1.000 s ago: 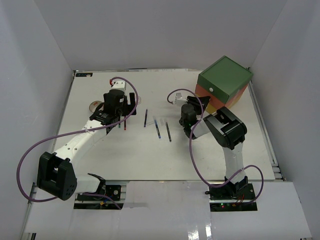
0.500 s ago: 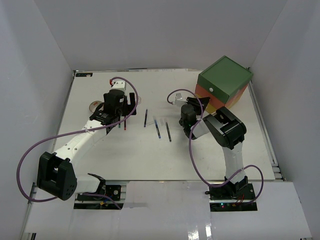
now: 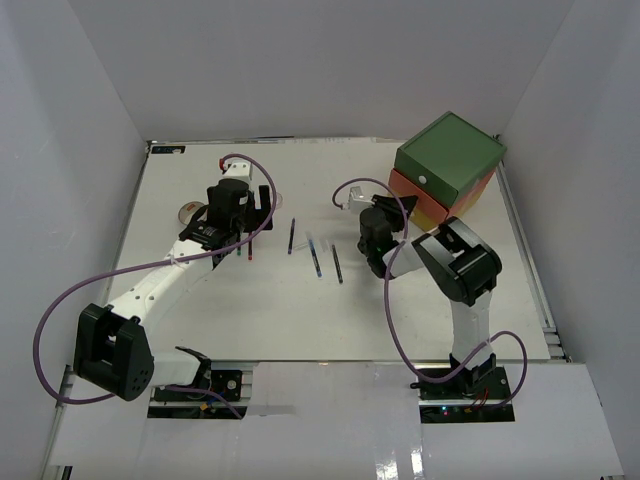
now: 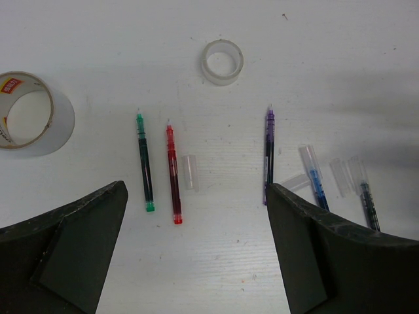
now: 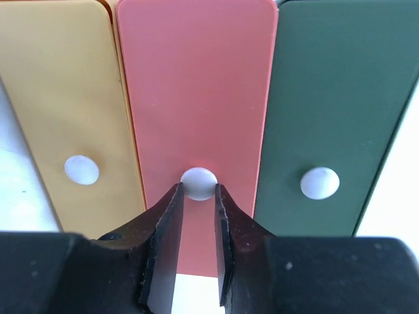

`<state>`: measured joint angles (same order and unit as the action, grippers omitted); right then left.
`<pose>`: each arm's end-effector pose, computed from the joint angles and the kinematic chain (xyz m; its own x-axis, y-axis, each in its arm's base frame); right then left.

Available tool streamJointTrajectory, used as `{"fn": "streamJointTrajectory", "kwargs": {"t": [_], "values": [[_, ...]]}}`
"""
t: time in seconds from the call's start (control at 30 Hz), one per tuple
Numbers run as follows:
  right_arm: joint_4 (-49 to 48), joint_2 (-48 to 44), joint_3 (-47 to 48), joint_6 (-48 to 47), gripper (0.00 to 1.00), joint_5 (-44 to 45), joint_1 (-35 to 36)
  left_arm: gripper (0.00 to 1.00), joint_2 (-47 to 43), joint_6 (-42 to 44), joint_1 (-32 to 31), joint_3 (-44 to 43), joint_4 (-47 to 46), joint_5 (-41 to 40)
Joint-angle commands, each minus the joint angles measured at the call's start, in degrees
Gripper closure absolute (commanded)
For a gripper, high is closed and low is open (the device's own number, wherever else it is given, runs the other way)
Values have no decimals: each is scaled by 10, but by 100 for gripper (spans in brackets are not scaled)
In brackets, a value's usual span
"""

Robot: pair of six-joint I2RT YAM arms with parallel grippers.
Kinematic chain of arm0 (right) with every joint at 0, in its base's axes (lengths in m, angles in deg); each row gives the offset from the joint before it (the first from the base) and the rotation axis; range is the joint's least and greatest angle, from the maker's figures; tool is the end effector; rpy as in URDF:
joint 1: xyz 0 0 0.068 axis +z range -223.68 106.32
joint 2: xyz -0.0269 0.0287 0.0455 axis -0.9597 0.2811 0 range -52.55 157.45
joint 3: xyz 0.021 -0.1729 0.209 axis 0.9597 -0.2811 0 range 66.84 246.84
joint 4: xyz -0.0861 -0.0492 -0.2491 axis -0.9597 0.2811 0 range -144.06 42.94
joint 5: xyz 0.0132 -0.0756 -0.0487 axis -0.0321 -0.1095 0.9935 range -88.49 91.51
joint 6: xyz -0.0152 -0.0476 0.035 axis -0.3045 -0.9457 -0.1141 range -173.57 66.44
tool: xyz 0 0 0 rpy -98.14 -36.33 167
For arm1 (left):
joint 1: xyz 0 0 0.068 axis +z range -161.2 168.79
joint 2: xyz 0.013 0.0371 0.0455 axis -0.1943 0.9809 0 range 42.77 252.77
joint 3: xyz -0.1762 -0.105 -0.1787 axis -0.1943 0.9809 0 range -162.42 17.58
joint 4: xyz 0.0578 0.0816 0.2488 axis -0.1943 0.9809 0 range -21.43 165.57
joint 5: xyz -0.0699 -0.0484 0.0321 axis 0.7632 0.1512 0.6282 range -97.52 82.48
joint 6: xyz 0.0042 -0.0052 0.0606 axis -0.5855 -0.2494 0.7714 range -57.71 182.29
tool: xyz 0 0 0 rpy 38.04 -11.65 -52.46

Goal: Sort the stationery into containers
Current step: Open the drawer in the storage box.

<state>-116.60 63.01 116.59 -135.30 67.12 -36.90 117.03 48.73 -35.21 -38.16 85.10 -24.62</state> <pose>0.3327 0.1968 0.1404 -0.4826 -0.8710 -0.0921 0.0240 0.0920 -0.9955 0.2822 -0.1109 0.2762 -0.5496 -0.0006 -0.8354 0.0412 0.9988 -0.0279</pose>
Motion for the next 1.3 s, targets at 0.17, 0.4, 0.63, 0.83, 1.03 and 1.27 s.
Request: {"fn": "streamJointTrajectory", "kwargs": {"t": [0.17,0.4,0.63,0.83,1.03,1.27], "values": [[121,-59,-1,142,85,-20,29,2,-18,0,1,1,-1,8],[238,-68,6,239,85,-43,39,2,-16,0,1,1,-2,9],[348,-101,24,333,69,-75,40,2,-14,0,1,0,-1,13],[342,-99,40,312,65,-72,35,2,-14,0,1,2,-2,10],[347,-129,33,323,63,-74,31,2,-13,1,1,1,-1,10],[416,-185,30,381,59,-99,20,2,-13,1,1,0,-1,13]]}}
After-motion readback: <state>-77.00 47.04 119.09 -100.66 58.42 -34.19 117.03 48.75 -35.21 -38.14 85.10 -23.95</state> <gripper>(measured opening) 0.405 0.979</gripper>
